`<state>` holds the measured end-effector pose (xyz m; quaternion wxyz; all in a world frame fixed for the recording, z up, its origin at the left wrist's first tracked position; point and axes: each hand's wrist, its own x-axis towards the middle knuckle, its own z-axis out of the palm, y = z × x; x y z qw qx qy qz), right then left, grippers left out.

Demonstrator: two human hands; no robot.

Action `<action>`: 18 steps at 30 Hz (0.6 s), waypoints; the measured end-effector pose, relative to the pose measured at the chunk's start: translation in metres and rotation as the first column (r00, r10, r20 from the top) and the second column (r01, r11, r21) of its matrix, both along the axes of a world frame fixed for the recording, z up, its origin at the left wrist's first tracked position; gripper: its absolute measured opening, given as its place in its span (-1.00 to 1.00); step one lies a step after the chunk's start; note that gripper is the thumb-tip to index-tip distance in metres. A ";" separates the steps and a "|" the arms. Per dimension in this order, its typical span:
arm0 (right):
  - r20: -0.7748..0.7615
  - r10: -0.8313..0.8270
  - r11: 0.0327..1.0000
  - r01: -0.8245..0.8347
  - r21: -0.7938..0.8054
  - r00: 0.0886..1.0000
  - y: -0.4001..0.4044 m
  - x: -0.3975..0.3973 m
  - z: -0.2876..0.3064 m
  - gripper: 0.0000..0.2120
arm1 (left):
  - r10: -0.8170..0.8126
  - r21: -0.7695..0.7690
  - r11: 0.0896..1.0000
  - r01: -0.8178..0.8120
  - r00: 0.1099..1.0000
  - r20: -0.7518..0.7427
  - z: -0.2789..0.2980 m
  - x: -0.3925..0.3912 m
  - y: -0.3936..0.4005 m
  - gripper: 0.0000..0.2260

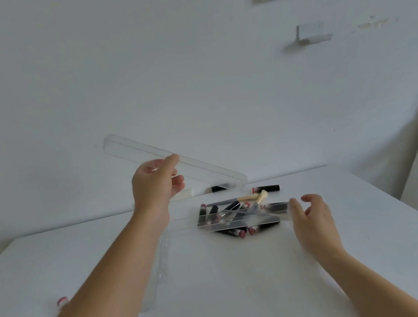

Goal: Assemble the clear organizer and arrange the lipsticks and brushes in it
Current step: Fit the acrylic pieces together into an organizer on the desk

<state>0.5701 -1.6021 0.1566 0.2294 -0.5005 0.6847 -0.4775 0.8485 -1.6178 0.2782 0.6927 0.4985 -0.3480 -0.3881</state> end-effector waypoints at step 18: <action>-0.698 0.282 0.744 -0.609 -0.274 0.658 0.010 -0.015 0.063 -0.53 | -0.467 0.301 0.832 0.465 0.881 -0.070 -0.021 -0.029 0.059 -0.64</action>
